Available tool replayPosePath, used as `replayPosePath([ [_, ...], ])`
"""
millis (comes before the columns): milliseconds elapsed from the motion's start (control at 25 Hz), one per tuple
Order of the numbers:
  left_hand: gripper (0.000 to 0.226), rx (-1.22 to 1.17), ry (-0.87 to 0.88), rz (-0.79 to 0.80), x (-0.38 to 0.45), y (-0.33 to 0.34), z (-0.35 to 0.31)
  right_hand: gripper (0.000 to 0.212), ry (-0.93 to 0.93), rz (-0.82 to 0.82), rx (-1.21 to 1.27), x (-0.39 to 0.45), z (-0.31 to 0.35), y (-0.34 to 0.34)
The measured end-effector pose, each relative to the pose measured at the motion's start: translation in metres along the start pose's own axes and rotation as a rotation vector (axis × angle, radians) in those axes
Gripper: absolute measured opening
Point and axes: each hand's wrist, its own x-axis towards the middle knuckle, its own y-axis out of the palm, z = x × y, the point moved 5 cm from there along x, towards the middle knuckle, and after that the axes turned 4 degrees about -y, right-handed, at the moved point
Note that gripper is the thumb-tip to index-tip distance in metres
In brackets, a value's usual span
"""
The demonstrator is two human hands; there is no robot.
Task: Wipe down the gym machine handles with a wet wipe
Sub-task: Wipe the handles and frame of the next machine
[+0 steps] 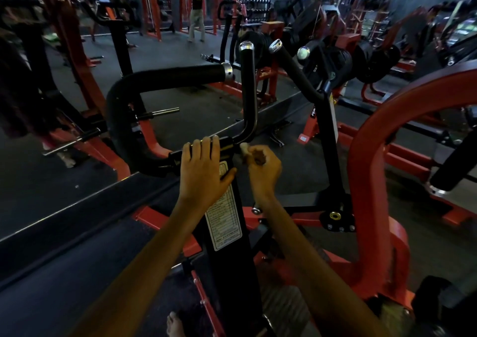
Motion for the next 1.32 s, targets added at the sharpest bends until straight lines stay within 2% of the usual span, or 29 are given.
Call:
replayPosePath([
  [80,0.078,0.016,0.0,0.011,-0.001,-0.001,0.0,0.018,0.079,-0.103,0.049,0.013,-0.004,-0.005],
  [280,0.079,0.001,0.0,0.013,-0.001,0.0,0.001,0.015,0.202,0.064,0.217,-0.017,-0.012,0.016],
  [360,0.079,0.013,-0.002,0.012,-0.001,0.0,0.001,0.013,0.239,0.048,0.293,-0.009,-0.014,0.012],
  [440,0.079,0.017,0.002,0.009,-0.001,0.0,0.0,0.012,0.215,-0.041,0.286,0.011,-0.014,0.005],
  [520,0.078,0.013,0.005,-0.003,-0.001,-0.001,0.0,0.013,0.174,-0.062,0.261,0.02,-0.012,0.004],
  [720,0.078,0.017,0.005,-0.012,-0.001,0.0,0.0,0.014,0.277,0.072,0.284,0.002,-0.024,0.014],
  [840,0.078,0.027,0.007,-0.019,-0.001,-0.002,0.0,0.013,0.285,-0.041,0.302,0.028,-0.025,0.007],
  [960,0.078,0.041,0.009,-0.028,0.0,-0.003,0.0,0.009,0.101,-0.064,0.201,0.067,-0.002,0.004],
  [1080,0.079,0.038,0.017,-0.031,-0.001,-0.003,0.001,0.009,-0.188,0.009,-0.095,0.083,0.027,0.008],
  [1200,0.079,0.037,0.015,-0.035,-0.001,-0.002,0.0,0.015,-0.412,0.094,-0.233,0.053,0.034,0.011],
  [1320,0.079,0.015,0.017,-0.048,-0.001,-0.001,0.0,0.026,-0.472,0.187,-0.27,0.007,0.023,0.014],
])
